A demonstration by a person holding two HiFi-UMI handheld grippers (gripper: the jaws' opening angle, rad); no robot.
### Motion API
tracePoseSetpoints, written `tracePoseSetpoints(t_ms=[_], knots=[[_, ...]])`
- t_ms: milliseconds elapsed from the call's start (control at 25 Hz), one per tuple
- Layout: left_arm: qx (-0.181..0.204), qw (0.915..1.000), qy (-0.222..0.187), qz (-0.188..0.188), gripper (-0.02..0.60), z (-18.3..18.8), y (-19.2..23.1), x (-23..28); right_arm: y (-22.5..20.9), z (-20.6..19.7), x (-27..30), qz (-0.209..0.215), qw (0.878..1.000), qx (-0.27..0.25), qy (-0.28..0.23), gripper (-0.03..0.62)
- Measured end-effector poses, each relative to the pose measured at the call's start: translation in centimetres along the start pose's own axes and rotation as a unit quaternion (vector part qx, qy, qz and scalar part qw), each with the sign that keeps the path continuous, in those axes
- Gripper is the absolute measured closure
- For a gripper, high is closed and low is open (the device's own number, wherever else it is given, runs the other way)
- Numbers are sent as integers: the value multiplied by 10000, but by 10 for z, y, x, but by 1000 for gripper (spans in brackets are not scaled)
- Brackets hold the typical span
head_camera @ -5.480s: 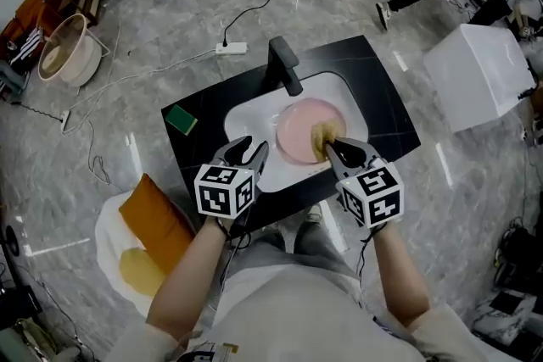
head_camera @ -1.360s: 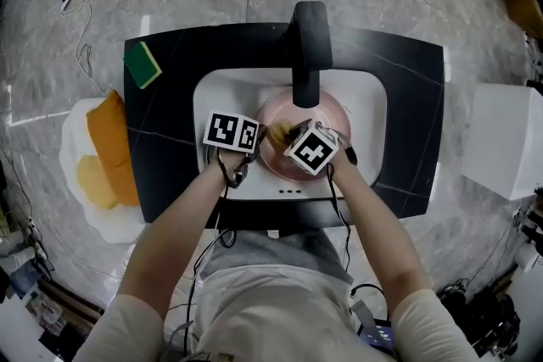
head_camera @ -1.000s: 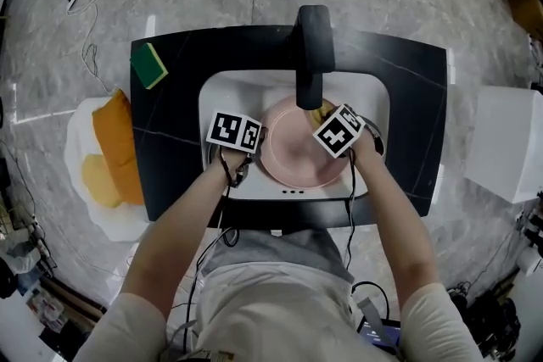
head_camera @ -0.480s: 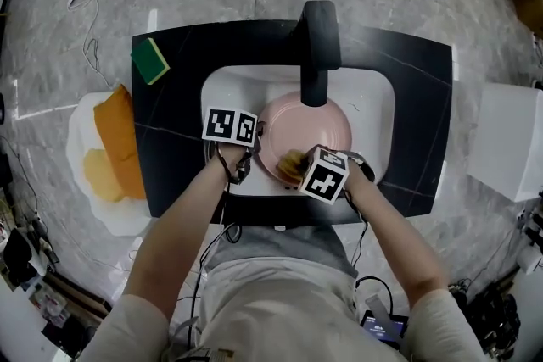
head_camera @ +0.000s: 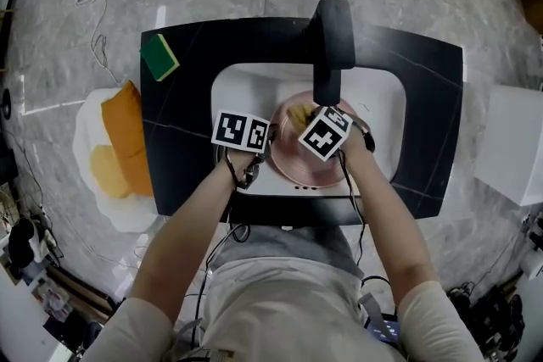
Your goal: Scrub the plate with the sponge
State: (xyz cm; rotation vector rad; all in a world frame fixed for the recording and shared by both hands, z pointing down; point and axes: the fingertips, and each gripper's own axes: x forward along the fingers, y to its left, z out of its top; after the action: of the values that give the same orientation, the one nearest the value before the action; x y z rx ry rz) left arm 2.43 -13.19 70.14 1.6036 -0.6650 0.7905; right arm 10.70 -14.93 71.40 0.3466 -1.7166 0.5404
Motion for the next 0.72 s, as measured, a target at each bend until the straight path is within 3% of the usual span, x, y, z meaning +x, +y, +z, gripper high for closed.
tracePoseSetpoints(t_ms=[120,240,360,520,720], knots=[[-297,9996,-26,-24,544,-3,6,1,-27,-25,1,-438,9980,152,436,549],[-443,9990,-75,12,549,-2,9,1,-33,-33,-3,-682,9963,-274,446,549],[-455,9989,-86,41,552,1,10,0,-27,-63,-12,-731,9928,-483,814,551],[-387,9992,-103,59,552,9,15,-1,6,-85,-30,-199,9943,-497,924,549],[-398,9992,-40,92,554,8,16,1,87,-67,-48,1091,9921,-517,353,550]])
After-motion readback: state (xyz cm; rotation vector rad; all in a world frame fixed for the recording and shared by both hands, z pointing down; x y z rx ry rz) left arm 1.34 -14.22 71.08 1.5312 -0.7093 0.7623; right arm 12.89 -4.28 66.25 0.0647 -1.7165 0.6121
